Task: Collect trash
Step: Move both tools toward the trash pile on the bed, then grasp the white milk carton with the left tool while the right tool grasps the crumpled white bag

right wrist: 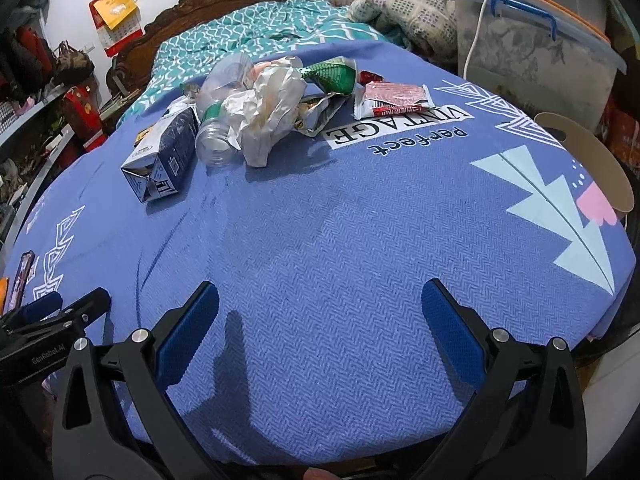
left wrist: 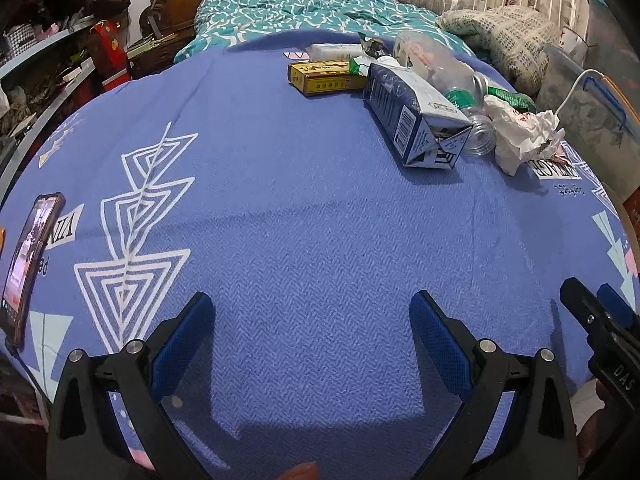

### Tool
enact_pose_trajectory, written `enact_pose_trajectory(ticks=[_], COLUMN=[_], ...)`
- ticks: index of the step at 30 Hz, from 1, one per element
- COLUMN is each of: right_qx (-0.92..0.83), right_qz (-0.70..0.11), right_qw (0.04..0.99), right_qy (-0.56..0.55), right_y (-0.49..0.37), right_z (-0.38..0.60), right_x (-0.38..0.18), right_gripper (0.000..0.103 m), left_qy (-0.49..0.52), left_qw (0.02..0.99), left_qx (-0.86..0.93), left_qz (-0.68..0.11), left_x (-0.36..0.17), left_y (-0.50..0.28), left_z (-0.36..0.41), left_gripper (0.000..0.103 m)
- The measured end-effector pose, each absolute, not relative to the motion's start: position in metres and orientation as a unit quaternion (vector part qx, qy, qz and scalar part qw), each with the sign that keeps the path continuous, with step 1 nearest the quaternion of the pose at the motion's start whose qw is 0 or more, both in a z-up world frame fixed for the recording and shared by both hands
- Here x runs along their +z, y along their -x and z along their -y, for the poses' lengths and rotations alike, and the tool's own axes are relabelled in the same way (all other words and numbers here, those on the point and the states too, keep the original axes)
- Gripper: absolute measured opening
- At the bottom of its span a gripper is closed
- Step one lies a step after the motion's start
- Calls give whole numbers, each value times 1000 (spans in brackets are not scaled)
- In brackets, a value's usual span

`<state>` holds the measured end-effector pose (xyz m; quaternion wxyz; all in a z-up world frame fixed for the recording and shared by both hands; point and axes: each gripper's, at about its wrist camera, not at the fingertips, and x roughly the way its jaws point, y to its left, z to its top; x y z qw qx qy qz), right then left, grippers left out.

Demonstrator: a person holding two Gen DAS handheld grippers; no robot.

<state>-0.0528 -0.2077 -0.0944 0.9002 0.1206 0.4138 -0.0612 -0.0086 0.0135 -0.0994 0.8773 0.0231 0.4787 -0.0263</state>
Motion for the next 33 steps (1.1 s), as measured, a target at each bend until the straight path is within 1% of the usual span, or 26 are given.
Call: enact_pose_trajectory(ticks=[15,22,24,30,31,33], right_qx=[-60,-62,-64,-44,-36,-25], right_qz=[-414,-415,-411,-398,-392,-384], right_qw=[902,905,908,915,917,918], right_qy=[-108,-68,-51,-55,-70,-92], right_y=[53,54,55,59,61,62], right_z=[207,199,195,199,203,210], right_x=[-96,-99,-101,-101,-99,-97], right_gripper=[100,100,100,100,100,92], left_qy=[-26,-27,-32,-47,-41,-29], left_qw=[877,878,880,886,887,891], left_qx=[-28,-34,-39,-74,-84,-95], left_qz=[-479,-477,-472,-455,-453,-443], left_x=[-98,-98,-99,-97,-95,-86], left_y=[6,7,9,14,11,4], left_z=[-10,-11,-12,-16,-19,-26], left_gripper=[95,95,95,94,94,94])
